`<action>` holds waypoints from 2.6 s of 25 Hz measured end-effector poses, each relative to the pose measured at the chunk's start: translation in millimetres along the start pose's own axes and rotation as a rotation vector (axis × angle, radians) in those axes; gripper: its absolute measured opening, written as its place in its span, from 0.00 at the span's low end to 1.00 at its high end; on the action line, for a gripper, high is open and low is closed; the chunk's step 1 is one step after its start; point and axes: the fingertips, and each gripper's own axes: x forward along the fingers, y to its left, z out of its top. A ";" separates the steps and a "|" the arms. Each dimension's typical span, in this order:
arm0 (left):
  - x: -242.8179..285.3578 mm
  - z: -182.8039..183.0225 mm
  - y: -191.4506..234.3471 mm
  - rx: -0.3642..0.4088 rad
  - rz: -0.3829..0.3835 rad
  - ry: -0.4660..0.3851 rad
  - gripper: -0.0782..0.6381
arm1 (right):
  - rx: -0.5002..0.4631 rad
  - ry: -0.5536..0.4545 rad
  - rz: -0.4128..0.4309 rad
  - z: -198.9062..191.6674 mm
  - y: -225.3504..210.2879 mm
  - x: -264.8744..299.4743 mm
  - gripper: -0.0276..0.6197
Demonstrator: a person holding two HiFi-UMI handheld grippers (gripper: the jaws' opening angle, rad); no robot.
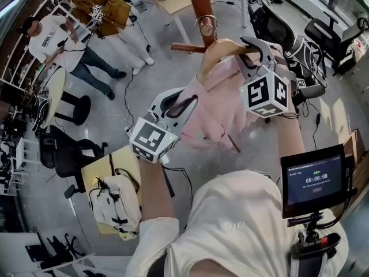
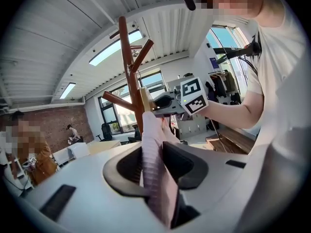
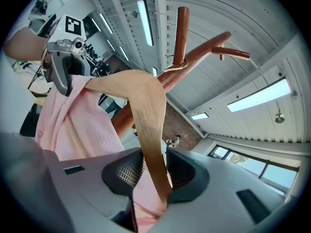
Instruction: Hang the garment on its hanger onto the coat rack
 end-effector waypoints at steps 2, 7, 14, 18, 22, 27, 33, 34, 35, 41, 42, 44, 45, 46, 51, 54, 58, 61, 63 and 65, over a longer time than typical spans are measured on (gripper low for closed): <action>-1.5 -0.7 1.3 0.003 0.013 0.003 0.25 | 0.012 -0.024 0.030 0.9 1.1 -1.3 0.23; -6.4 -1.1 2.9 0.004 0.037 0.008 0.29 | 0.050 -0.112 0.119 5.0 4.5 -6.0 0.28; -23.9 7.3 3.7 -0.004 0.076 -0.027 0.31 | 0.087 -0.185 0.162 10.3 4.8 -20.9 0.28; -43.4 23.1 8.5 -0.051 0.115 -0.111 0.31 | 0.153 -0.243 0.166 15.9 -1.8 -35.3 0.28; -61.3 44.8 9.6 -0.048 0.189 -0.209 0.31 | 0.243 -0.313 0.166 20.9 -4.7 -52.0 0.28; -69.8 72.3 6.7 -0.047 0.228 -0.329 0.31 | 0.367 -0.364 0.183 15.6 -5.4 -59.7 0.28; -60.0 75.8 -14.8 -0.042 0.235 -0.367 0.31 | 0.492 -0.412 0.163 8.0 -2.2 -86.5 0.28; -58.2 74.2 -21.2 -0.051 0.230 -0.372 0.31 | 0.506 -0.420 0.156 8.4 -1.1 -94.5 0.28; -57.0 73.2 -27.9 -0.063 0.220 -0.380 0.31 | 0.514 -0.425 0.150 9.2 0.1 -102.2 0.28; -36.6 64.7 -42.1 -0.144 0.165 -0.397 0.31 | 0.533 -0.424 0.116 7.5 -1.5 -122.9 0.28; -33.1 62.9 -42.5 -0.163 0.160 -0.399 0.30 | 0.538 -0.422 0.112 6.3 -2.2 -125.3 0.27; -26.5 59.0 -43.1 -0.206 0.147 -0.408 0.26 | 0.544 -0.420 0.107 4.1 -2.6 -129.2 0.27; -23.3 56.8 -43.2 -0.225 0.141 -0.410 0.24 | 0.541 -0.416 0.105 3.3 -1.7 -130.3 0.27; -20.3 54.4 -43.2 -0.241 0.135 -0.410 0.21 | 0.534 -0.406 0.105 2.5 0.1 -131.0 0.27; -9.8 46.4 -41.9 -0.299 0.110 -0.407 0.18 | 0.520 -0.383 0.111 1.3 10.3 -133.7 0.27; -10.8 47.1 -40.7 -0.348 0.091 -0.435 0.18 | 0.513 -0.374 0.113 0.9 14.5 -133.7 0.27; -12.7 45.8 -41.1 -0.350 0.088 -0.435 0.18 | 0.520 -0.335 0.118 -2.5 19.5 -132.0 0.27; -12.5 43.6 -44.5 -0.339 0.082 -0.418 0.18 | 0.527 -0.343 0.117 -2.1 18.5 -131.5 0.27; -13.2 43.4 -46.7 -0.339 0.072 -0.413 0.18 | 0.510 -0.344 0.115 -1.8 18.5 -129.9 0.27; -14.6 43.7 -48.5 -0.338 0.063 -0.408 0.18 | 0.503 -0.325 0.114 -2.6 19.9 -127.5 0.27</action>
